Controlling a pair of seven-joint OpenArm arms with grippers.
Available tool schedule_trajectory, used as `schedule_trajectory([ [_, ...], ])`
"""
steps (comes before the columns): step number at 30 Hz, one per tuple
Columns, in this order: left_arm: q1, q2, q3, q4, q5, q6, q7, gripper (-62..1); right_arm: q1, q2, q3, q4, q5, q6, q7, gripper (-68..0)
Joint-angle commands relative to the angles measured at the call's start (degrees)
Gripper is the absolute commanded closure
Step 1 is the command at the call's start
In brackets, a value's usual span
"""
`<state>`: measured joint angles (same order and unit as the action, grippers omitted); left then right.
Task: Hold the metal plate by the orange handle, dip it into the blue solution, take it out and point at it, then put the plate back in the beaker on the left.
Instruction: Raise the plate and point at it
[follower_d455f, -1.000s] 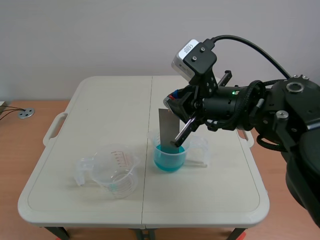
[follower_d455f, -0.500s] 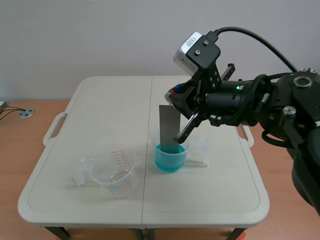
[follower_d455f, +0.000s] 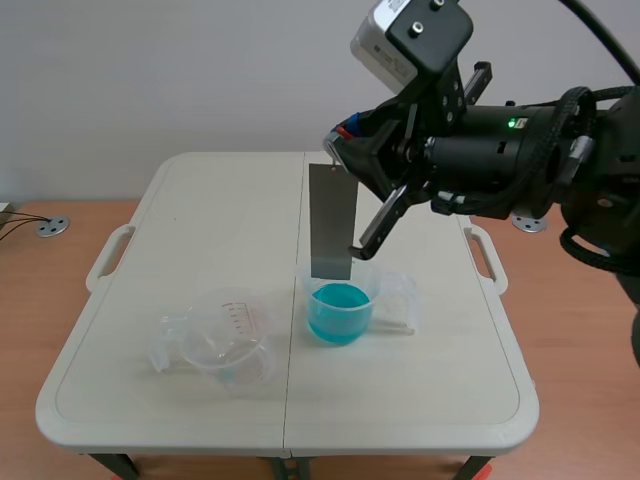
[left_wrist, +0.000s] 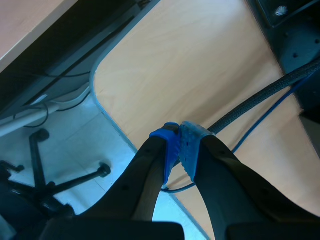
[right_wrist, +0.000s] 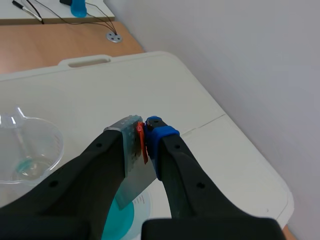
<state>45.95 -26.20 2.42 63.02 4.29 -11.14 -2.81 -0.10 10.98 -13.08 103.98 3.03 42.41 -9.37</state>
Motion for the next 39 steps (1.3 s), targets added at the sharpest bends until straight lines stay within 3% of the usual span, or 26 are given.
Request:
schedule_trajectory([
  [1,0.5,-0.5,-2.7,2.1,-0.2,-0.1,-0.4,-1.5,0.3,0.3,0.4,2.0,0.7,0.3,0.3,-1.5],
  [12,0.5,-0.5,-21.5,13.5,-0.2,0.1,-1.0,-1.5,0.1,0.3,0.4,10.2,4.3,0.3,-5.1,-1.5],
  [19,-1.4,-0.5,-27.7,21.2,-0.2,-0.2,-8.5,-1.5,0.1,0.3,0.7,13.5,6.7,0.3,-7.5,-1.5],
  [26,-13.2,-0.5,-23.6,22.5,-0.2,-5.6,-9.6,-1.5,0.1,0.3,2.8,15.0,8.2,0.3,-7.7,-1.5],
  [39,-33.0,-0.3,-1.4,22.1,-0.2,-12.7,-6.1,-1.5,0.1,0.3,3.4,15.1,8.1,0.3,-7.7,-1.5],
])
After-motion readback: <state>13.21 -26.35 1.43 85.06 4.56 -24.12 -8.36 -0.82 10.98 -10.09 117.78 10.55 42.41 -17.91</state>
